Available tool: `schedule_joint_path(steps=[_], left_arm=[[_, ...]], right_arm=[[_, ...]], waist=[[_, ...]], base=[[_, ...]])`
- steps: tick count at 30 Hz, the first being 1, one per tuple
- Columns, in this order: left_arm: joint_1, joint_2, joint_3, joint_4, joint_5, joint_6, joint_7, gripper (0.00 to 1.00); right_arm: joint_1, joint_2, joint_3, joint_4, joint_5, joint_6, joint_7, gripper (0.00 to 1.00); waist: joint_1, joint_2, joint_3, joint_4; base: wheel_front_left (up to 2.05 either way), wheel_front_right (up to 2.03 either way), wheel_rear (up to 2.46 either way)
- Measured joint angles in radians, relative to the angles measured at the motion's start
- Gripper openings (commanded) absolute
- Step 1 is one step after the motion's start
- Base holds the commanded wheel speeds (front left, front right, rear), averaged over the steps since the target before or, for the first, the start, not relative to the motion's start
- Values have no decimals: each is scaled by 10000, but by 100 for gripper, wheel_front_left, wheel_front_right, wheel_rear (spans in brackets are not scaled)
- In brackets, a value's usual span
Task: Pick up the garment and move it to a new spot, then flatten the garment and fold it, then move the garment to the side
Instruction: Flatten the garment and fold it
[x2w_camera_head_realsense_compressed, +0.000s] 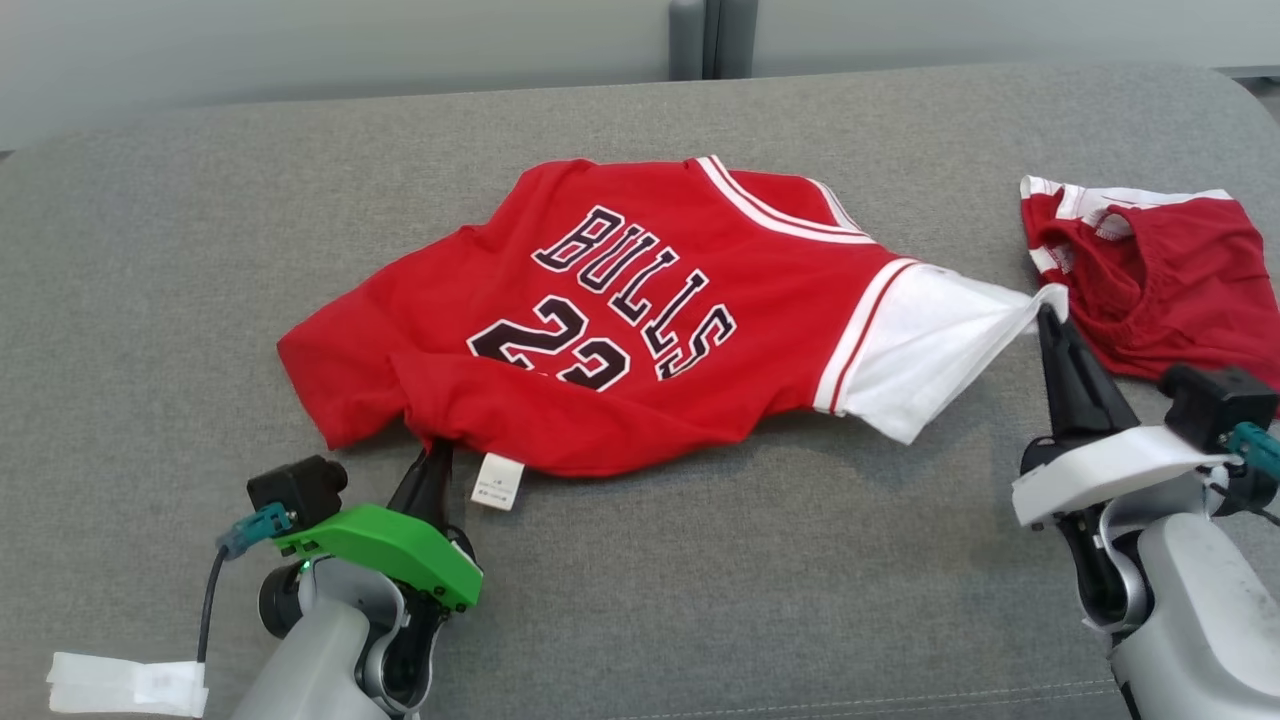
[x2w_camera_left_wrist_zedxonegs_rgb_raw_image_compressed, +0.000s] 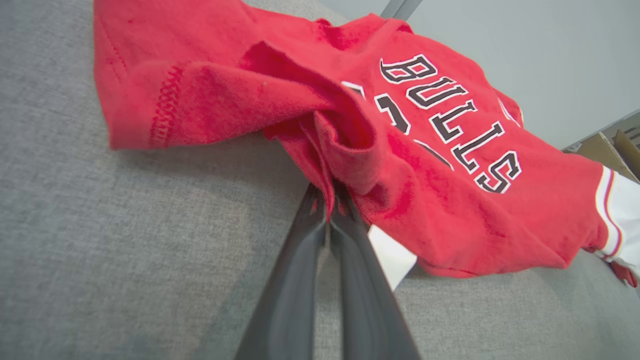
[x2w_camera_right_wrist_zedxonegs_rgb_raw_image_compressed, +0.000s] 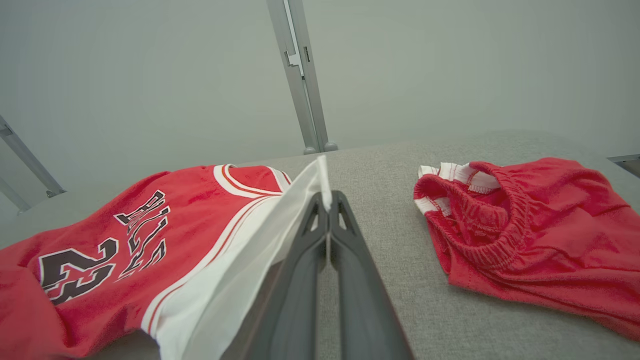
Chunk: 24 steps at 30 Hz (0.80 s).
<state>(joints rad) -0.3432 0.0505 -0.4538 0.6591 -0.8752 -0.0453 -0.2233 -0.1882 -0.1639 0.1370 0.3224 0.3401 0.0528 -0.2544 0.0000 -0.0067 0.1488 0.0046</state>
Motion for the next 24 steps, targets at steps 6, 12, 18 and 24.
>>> schedule_joint_path(steps=[6, 12, 18, 24], left_arm=[[159, 182, 385, -1289, -50, -309, -167, 0], [223, 815, 917, -2778, -4, -326, -253, 0], [416, 1233, 1450, -4073, 86, -228, -253, 0], [973, 1302, 1615, -4863, 86, 77, -255, 0]], right_arm=[[-99, -153, -848, -947, -157, -2, -2, 0], [-100, -290, -1392, -1649, -405, -2, -2, 0], [-103, -261, -1599, -2102, -514, 94, -4, 0], [-88, -198, -1582, -2378, -623, 217, -2, 0]], waist=[[0, 0, -159, 230], [0, 0, -421, 465], [0, 0, -739, 593], [0, 0, -879, 559]], base=[[0, 0, 0], [0, 0, 0], [0, 0, 0], [0, 0, 0]])
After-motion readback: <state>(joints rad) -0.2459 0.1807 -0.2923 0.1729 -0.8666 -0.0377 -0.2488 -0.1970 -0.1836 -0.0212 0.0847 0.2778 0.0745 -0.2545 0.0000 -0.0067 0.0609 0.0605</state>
